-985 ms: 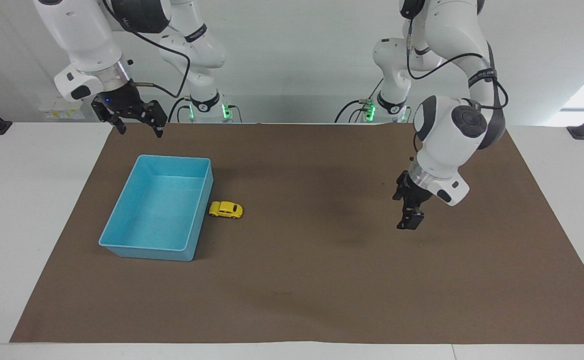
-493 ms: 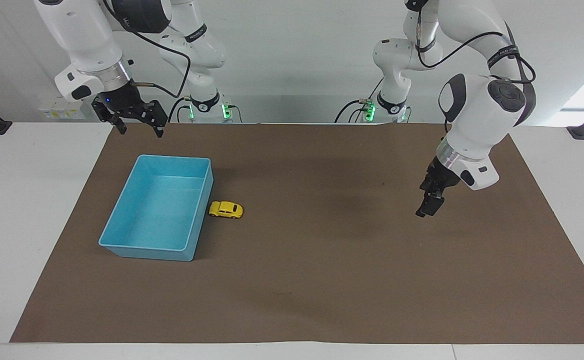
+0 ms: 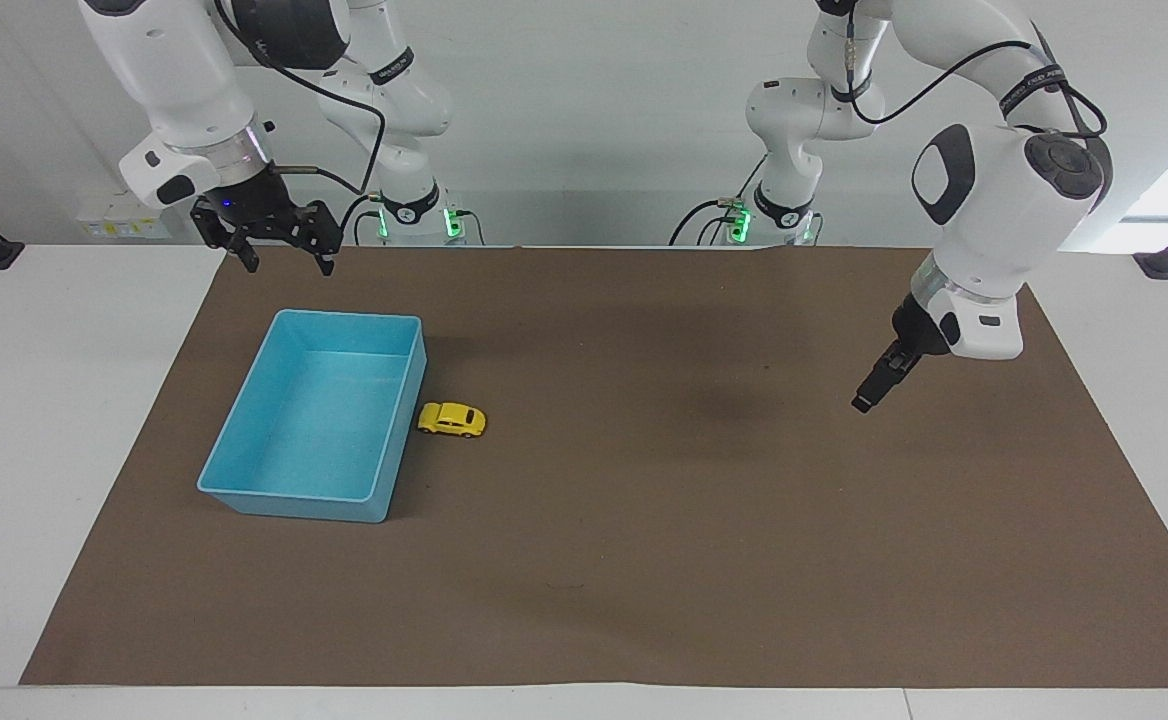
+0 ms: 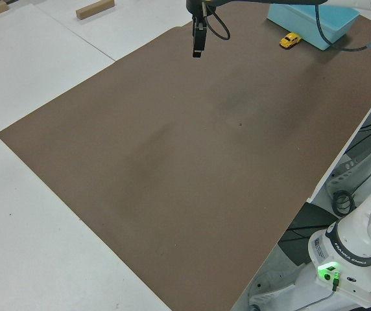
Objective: Wind up and store yellow beetle car
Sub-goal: 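Retract the left gripper while the right gripper reaches toward the car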
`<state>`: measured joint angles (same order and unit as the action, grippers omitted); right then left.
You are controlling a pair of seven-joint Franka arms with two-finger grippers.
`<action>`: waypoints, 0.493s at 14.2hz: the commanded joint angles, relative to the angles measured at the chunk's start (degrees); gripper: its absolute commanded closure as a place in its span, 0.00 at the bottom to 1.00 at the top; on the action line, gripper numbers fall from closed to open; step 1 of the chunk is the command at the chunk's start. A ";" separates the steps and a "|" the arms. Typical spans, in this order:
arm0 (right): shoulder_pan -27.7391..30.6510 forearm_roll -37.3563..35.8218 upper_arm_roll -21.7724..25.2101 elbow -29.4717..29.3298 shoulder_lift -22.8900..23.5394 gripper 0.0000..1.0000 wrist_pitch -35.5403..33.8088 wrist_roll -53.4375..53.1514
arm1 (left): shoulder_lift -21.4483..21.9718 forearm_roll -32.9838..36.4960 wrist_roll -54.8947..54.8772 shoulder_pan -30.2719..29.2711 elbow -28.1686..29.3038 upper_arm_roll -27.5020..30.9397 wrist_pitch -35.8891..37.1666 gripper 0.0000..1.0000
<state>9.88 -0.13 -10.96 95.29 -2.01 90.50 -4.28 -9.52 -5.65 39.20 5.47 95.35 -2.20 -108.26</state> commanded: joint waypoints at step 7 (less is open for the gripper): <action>-4.60 1.44 -0.29 11.92 0.51 0.00 12.14 -13.72 | 3.63 5.12 -29.86 -2.57 1.42 -0.43 3.49 0.00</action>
<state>5.78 -0.08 -11.03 103.79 -1.14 99.31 -15.01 -7.96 -2.46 14.21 4.06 95.40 -2.00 -106.38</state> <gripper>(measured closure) 0.000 0.000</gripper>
